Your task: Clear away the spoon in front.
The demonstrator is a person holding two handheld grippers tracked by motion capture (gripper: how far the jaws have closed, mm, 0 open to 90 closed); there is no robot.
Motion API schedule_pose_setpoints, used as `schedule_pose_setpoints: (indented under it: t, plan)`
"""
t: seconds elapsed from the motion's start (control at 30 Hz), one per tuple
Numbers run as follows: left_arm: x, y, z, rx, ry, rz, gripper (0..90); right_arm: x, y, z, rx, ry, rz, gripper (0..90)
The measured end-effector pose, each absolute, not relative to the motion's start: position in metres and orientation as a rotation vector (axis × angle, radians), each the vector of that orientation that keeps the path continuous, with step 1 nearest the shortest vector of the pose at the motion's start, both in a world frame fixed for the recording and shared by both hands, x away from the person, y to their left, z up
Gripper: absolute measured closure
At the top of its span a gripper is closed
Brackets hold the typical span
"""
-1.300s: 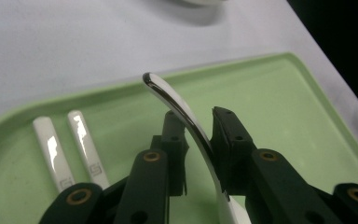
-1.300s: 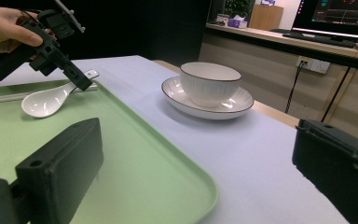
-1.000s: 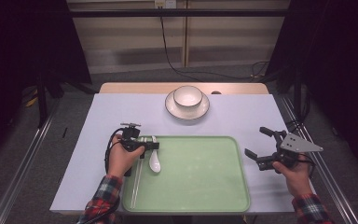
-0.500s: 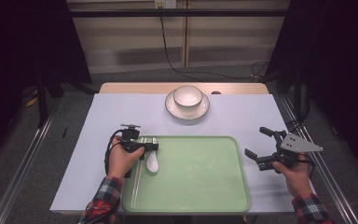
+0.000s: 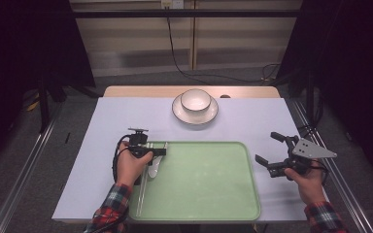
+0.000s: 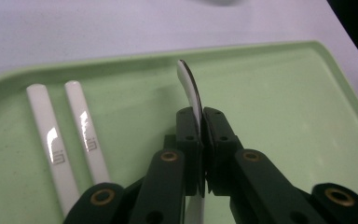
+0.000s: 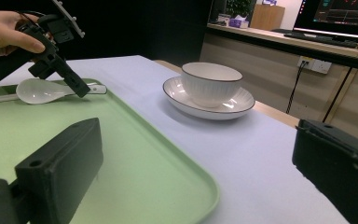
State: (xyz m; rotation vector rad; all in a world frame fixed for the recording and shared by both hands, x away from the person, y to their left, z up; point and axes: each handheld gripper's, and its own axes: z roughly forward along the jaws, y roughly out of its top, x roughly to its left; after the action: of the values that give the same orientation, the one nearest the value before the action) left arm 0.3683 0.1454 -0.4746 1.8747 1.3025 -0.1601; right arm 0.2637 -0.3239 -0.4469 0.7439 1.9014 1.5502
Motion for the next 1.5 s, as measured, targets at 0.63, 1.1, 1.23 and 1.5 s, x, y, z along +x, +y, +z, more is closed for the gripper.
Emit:
schedule_pose_setpoints:
  t: [0.63,1.1,1.23,1.5]
  plan:
    - [0.365,0.133,-0.475,1.776,1.324,-0.213,85.9,0.264,-0.324,-0.447,0.742,1.901,1.554,1.1]
    - [0.365,0.135,-0.476,1.795,1.357,-0.181,85.0,0.264,-0.323,-0.447,0.736,1.908,1.548,1.1]
    - [0.365,0.137,-0.476,1.809,1.365,-0.160,83.6,0.265,-0.323,-0.447,0.728,1.907,1.555,1.1]
    - [0.364,0.139,-0.476,1.848,1.401,-0.115,77.6,0.264,-0.323,-0.447,0.734,1.910,1.551,1.1]
